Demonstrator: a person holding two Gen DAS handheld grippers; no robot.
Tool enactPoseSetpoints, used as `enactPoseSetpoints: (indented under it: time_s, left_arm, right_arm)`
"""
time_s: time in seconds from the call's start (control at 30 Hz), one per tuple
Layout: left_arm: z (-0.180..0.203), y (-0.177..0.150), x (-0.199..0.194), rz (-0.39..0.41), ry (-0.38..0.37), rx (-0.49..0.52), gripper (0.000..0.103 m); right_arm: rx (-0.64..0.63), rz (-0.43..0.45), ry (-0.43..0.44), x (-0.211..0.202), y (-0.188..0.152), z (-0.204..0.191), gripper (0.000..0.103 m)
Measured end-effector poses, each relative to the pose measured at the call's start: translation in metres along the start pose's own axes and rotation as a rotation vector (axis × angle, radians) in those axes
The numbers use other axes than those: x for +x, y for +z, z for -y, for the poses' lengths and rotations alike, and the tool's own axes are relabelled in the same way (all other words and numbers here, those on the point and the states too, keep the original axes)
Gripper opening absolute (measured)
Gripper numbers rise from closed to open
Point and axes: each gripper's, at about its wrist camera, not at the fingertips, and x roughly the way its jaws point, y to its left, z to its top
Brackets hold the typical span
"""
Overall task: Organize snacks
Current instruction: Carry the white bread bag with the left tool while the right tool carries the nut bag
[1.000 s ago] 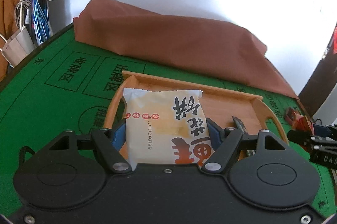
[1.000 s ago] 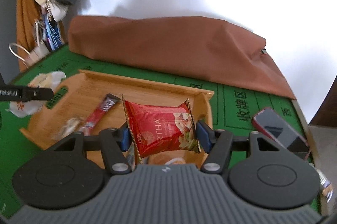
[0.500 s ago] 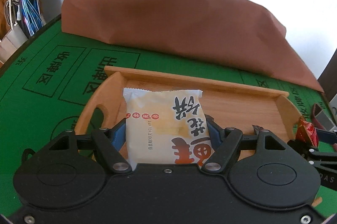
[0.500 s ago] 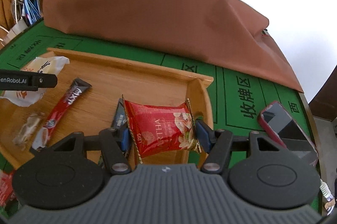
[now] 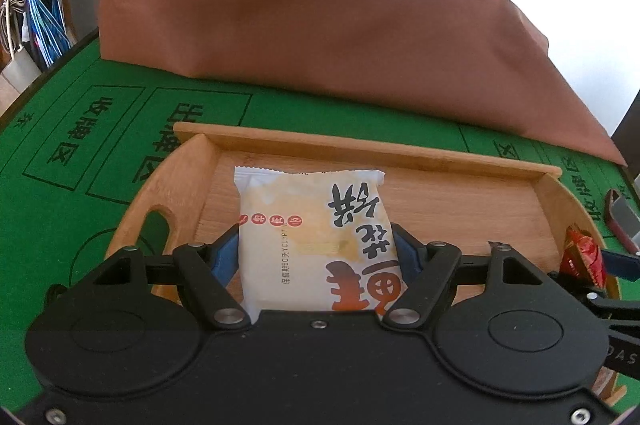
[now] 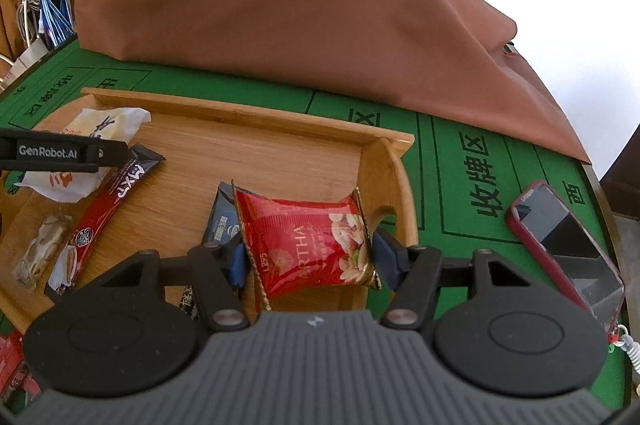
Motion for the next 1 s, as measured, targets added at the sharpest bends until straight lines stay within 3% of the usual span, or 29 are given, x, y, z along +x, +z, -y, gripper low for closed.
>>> enactPoseSetpoints:
  time_s: [0.8,1.0]
  left_arm:
    - [0.0035,-0.0052,0.0062,0.01,0.007,-0.002,0.075]
    - [0.0036,-0.0046,0.0063,0.002,0.012,-0.002,0.077]
  right_arm:
    - [-0.003,0.005,0.017,0.0034,-0.0044,-0.0064,0.066]
    - [0.009,0.006,0.023,0.0039,-0.0046,-0.0055,0.071]
